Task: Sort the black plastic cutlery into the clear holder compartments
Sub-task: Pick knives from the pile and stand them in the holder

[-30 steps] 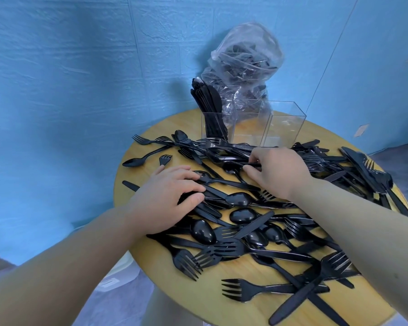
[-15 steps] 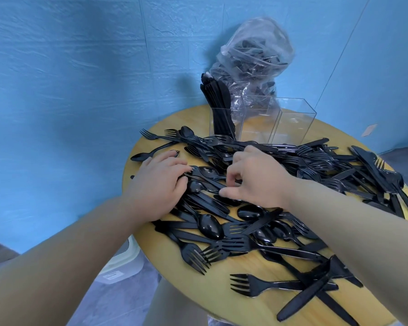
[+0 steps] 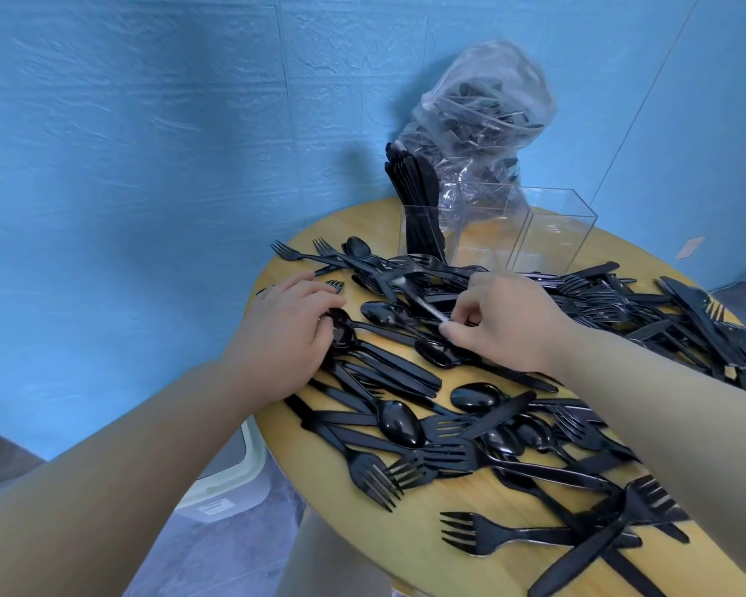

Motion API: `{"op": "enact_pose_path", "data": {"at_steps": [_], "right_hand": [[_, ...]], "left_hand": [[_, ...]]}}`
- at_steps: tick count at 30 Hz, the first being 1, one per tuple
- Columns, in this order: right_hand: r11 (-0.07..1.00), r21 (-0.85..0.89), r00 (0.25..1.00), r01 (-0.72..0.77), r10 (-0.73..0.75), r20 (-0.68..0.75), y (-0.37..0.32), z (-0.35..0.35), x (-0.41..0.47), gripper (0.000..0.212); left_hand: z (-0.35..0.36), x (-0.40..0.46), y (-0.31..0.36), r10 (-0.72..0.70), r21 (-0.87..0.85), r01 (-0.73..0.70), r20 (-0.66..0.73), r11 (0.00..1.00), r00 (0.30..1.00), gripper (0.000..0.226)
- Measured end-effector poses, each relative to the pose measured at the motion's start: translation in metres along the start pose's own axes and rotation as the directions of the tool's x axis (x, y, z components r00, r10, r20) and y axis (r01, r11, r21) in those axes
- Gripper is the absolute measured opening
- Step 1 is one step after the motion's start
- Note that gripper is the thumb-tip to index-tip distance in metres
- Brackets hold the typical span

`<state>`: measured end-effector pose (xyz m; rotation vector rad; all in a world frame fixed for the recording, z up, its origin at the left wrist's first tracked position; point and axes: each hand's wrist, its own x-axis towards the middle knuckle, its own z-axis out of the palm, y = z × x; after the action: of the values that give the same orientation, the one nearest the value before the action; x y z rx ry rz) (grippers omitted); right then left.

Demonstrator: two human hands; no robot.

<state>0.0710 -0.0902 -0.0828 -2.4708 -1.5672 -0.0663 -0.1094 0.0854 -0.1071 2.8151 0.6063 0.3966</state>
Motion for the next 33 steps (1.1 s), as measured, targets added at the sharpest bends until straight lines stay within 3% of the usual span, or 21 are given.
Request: {"op": "enact_pose_path", "data": {"at_steps": [3,7,11,16,19,22,26,33], "right_hand": [[1.0,0.005,1.0,0.02,-0.02,-0.006,-0.002,0.003,0.002,0.03],[1.0,-0.025,0.988,-0.007,0.003,-0.157,-0.003,0.008,0.011,0.031],[0.997,-0.078,1.0,0.004,-0.005,-0.012,-0.005,0.013,0.013,0.04],[0.996,0.015,0.996,0.091,-0.092,0.023,-0.003,0.008,0.008,0.032],[0.998,0.031,0.994,0.047,-0.044,-0.101,0.006,0.005,0.011,0.028],[0.995,-0.037,0.977,-0.092,0.083,-0.199,0.018,0.004,0.016,0.028],[0.972,-0.145,0.976,-0.187,0.167,-0.139,0.024,0.005,0.021,0.032],[0.971,-0.121,0.973,-0.207,0.191,-0.131,0.028,0.007,0.025,0.027]], "left_hand": [[-0.003,0.003,-0.004,-0.013,-0.021,0.013,-0.022,1.0,1.0,0.037],[-0.006,0.008,-0.009,-0.035,-0.027,0.034,-0.037,0.999,0.999,0.036],[-0.007,0.018,-0.006,0.032,-0.017,-0.032,-0.005,0.999,0.999,0.037],[-0.004,0.039,-0.003,0.061,0.017,-0.061,0.043,0.998,0.997,0.04],[-0.004,0.056,-0.001,0.014,0.037,-0.019,0.128,0.999,0.992,0.046],[-0.004,0.069,0.003,-0.061,0.125,0.03,0.247,0.992,0.967,0.051],[0.001,0.076,0.005,-0.117,0.205,0.048,0.339,0.978,0.933,0.054],[0.008,0.072,0.005,-0.014,0.131,-0.04,0.389,0.991,0.921,0.048]]}}
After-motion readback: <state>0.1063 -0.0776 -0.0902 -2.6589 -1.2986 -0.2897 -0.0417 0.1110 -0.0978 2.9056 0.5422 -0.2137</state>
